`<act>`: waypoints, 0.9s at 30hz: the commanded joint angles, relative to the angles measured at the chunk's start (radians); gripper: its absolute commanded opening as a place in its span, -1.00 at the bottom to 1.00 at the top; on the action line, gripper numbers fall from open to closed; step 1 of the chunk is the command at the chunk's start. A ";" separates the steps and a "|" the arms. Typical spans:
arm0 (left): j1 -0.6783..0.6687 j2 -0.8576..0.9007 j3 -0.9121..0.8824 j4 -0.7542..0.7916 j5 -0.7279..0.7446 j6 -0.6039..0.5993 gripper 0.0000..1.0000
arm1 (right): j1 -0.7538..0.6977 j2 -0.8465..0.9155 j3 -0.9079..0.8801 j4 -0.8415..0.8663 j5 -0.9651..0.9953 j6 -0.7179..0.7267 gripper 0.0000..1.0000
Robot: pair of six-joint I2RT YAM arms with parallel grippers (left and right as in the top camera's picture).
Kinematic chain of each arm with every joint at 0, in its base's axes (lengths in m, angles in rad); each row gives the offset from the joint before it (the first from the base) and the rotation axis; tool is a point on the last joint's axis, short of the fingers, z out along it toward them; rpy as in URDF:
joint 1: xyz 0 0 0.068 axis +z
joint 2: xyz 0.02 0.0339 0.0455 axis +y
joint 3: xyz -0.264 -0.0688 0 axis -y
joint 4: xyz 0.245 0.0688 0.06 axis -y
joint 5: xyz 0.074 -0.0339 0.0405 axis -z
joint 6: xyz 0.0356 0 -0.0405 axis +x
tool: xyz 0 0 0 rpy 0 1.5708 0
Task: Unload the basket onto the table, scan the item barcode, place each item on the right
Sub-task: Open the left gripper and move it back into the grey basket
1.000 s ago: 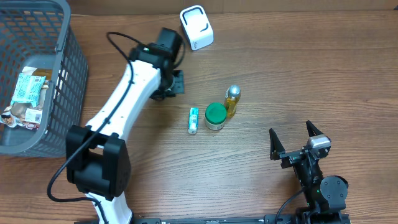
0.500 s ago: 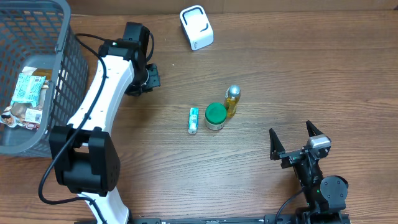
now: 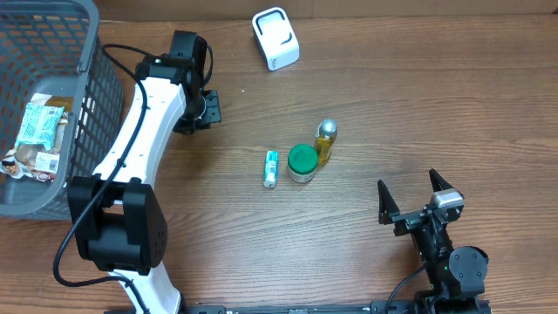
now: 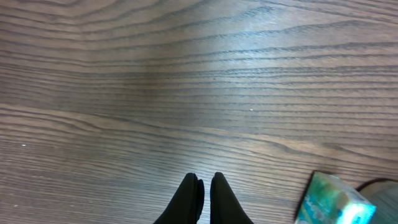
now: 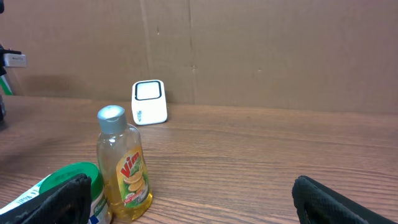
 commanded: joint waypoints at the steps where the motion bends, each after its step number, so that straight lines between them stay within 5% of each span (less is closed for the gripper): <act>1: 0.007 -0.033 0.013 0.002 -0.052 0.022 -0.92 | -0.006 -0.008 -0.011 0.003 0.005 -0.005 1.00; 6: 0.007 -0.033 0.013 0.000 -0.088 0.022 -0.91 | -0.006 -0.008 -0.011 0.003 0.005 -0.005 1.00; 10: 0.007 -0.033 0.013 -0.023 -0.088 0.022 -0.52 | -0.006 -0.008 -0.011 0.003 0.005 -0.005 1.00; 12: 0.007 -0.034 0.013 -0.022 -0.091 0.022 -0.57 | -0.006 -0.008 -0.011 0.003 0.005 -0.005 1.00; 14: 0.007 -0.034 0.018 -0.018 -0.096 0.022 -0.90 | -0.006 -0.008 -0.011 0.003 0.005 -0.005 1.00; 27: 0.064 -0.034 0.374 -0.091 -0.064 0.165 -0.92 | -0.006 -0.008 -0.011 0.003 0.005 -0.005 1.00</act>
